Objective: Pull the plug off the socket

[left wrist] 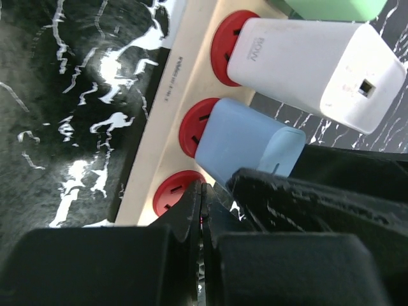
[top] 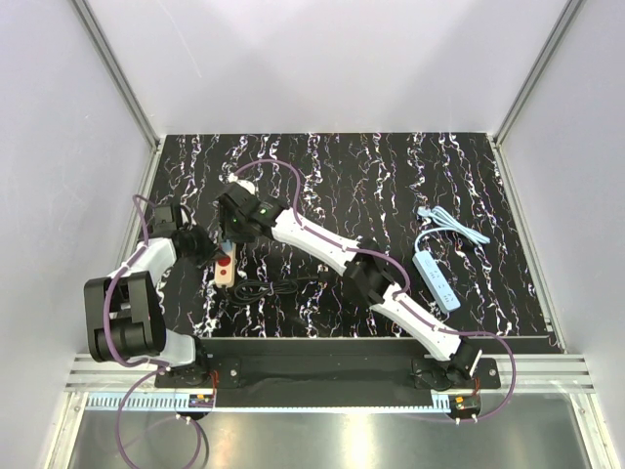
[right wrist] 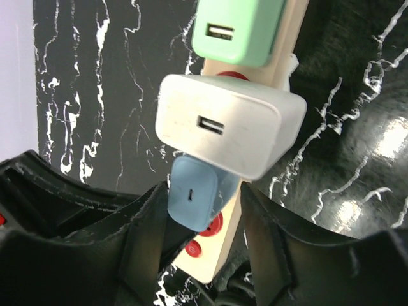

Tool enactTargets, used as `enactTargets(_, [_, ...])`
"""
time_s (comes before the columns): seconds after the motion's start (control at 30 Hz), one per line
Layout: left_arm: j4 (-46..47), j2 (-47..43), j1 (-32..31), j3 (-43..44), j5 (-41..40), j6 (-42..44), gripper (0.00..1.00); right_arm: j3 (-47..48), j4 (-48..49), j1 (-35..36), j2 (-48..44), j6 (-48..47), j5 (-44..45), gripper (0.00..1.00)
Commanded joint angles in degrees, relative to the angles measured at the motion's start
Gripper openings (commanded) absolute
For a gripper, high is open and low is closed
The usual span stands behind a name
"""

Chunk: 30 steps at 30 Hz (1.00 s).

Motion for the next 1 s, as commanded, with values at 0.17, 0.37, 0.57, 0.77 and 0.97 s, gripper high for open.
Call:
enactTargets(0.17, [-1.86, -0.93, 1.84, 0.28, -3.31, 1.67, 0.0, 3.14, 2.52, 1.04, 1.61, 0.49, 1.34, 0.53])
enactTargets(0.37, [-0.36, 3.3, 1.84, 0.19, -2.34, 1.67, 0.0, 3.06, 2.78, 1.3, 1.7, 1.1, 1.51, 0.48])
enactTargets(0.57, [-0.01, 4.26, 1.75, 0.1, -2.42, 1.85, 0.0, 3.76, 2.96, 1.3, 2.22, -0.21, 1.43, 0.37])
enactTargets(0.77, [-0.45, 6.2, 1.75, -0.25, -4.44, 0.88, 0.0, 4.11, 3.93, 1.3, 1.08, -1.45, 1.6, 0.1])
enactTargets(0.97, [-0.71, 8.57, 1.84, -0.16, -6.29, 0.53, 0.0, 3.32, 3.75, 1.83, -1.02, -1.45, 3.88, 0.0])
